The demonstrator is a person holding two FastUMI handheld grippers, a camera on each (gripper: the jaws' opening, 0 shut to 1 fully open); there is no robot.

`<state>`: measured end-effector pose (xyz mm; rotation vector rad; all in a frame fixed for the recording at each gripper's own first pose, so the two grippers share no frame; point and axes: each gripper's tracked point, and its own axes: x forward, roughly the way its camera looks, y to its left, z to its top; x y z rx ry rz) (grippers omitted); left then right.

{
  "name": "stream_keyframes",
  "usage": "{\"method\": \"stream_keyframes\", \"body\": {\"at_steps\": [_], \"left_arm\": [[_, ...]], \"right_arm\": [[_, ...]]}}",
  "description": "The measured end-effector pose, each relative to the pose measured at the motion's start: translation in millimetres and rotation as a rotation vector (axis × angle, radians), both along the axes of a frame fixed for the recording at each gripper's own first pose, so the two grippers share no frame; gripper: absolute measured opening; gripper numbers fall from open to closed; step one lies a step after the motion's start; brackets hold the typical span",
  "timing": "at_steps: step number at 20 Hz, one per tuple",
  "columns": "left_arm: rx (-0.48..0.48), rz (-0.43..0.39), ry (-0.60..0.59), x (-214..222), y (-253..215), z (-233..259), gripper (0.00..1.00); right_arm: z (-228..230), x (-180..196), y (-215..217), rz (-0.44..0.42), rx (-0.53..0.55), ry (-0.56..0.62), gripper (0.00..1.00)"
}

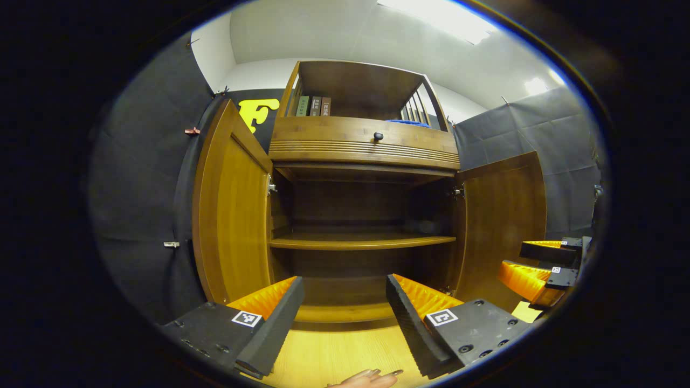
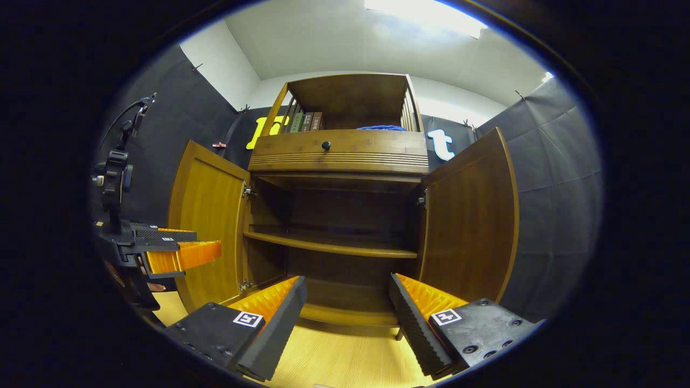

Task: Open the right door of the double-door shoe cabinet with the right hand, and open the left door with the left hand.

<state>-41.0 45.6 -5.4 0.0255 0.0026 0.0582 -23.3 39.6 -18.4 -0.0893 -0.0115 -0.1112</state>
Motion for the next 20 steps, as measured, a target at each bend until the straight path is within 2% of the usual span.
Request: {"method": "stream_keyframes", "body": {"at_steps": [8,9,10,15,20], "left_arm": [[-0.001,-0.021,-0.010,3,-6,-2,0.94],[-0.004,-0.027,-0.008,3,-7,-3,0.96],[-0.006,-0.033,-0.007,2,-8,-4,0.95],[0.000,-0.052,-0.003,6,-15,-7,0.94],[-0.004,-0.060,-0.005,7,-16,-8,0.94]], "right_arm": [[3,0,6,0.031,0.024,-0.011,0.97],[4,-1,6,0.029,0.021,-0.015,0.97],[6,-1,5,0.024,0.015,-0.023,0.94],[3,0,4,0.020,0.021,-0.016,0.99],[4,-1,9,0.034,0.028,-0.010,0.97]]}}
